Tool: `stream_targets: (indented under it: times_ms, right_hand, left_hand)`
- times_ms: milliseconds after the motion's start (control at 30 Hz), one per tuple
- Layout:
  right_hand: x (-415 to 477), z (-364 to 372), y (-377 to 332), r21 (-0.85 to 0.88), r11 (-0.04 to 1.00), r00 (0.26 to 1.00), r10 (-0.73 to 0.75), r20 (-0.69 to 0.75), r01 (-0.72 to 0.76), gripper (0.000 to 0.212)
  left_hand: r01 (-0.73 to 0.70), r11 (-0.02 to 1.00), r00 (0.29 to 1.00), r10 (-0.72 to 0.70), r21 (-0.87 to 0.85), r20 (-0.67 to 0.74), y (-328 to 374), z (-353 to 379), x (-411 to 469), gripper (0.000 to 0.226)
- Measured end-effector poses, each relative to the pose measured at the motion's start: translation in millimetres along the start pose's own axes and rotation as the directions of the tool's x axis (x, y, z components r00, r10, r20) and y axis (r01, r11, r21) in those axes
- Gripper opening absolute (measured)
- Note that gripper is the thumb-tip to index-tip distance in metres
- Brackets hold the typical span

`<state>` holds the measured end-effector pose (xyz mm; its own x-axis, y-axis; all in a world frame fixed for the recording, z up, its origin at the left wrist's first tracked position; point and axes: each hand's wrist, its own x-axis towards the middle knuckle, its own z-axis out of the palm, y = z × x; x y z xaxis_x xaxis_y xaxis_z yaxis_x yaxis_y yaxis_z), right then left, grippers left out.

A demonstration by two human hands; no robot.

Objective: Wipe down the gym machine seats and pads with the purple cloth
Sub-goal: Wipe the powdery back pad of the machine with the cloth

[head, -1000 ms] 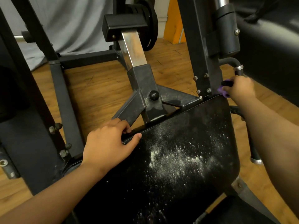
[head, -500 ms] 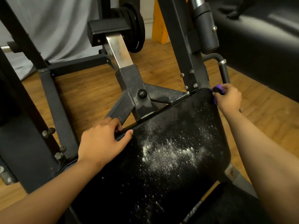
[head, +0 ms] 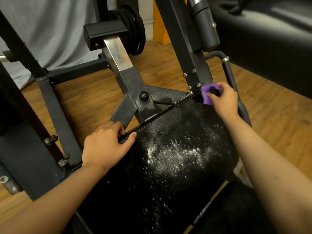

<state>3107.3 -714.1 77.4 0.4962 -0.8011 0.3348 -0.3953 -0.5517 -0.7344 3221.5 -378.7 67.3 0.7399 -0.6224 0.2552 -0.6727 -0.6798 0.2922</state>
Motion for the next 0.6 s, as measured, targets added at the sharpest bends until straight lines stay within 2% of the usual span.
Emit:
stream_targets:
  times_ms: [100,167,267,333,400,500,600]
  right_hand:
    - [-1.0,-14.9,47.7,-0.098,0.968,0.971,0.222,-0.092,-0.23,0.021]
    - [-9.3,-15.7,70.8,-0.171,0.913,0.926,0.347,-0.15,-0.37,0.026]
    - [-18.2,-8.9,68.6,-0.133,0.886,0.884,0.41,-0.225,-0.445,0.026]
    - [-17.7,-4.1,50.1,-0.073,0.908,0.889,0.384,-0.248,-0.412,0.024]
    - [-17.6,3.0,28.3,-0.002,0.949,0.923,0.305,-0.233,-0.314,0.022]
    - [-25.9,17.6,-7.5,0.073,0.992,0.987,0.113,-0.111,-0.105,0.022]
    - [-33.5,24.1,-21.6,0.092,0.995,0.999,-0.049,0.002,0.049,0.023]
  left_hand:
    - [0.001,1.0,1.0,-0.001,-0.012,0.003,-0.7,1.0,0.3,0.035]
    - [0.004,1.0,1.0,-0.004,-0.016,-0.003,-1.0,1.4,0.6,0.036]
    - [-0.004,1.0,1.0,0.004,-0.014,-0.004,-1.1,1.9,0.6,0.036]
    - [-0.021,1.0,1.0,0.021,-0.005,-0.003,-0.8,1.1,0.8,0.036]
    - [-0.021,1.0,1.0,0.021,0.006,0.004,-1.0,0.5,0.6,0.036]
    - [-0.015,1.0,1.0,0.015,0.008,0.01,-1.0,1.0,0.5,0.035]
    - [-0.014,1.0,1.0,0.014,0.009,0.009,-0.2,1.3,0.8,0.035]
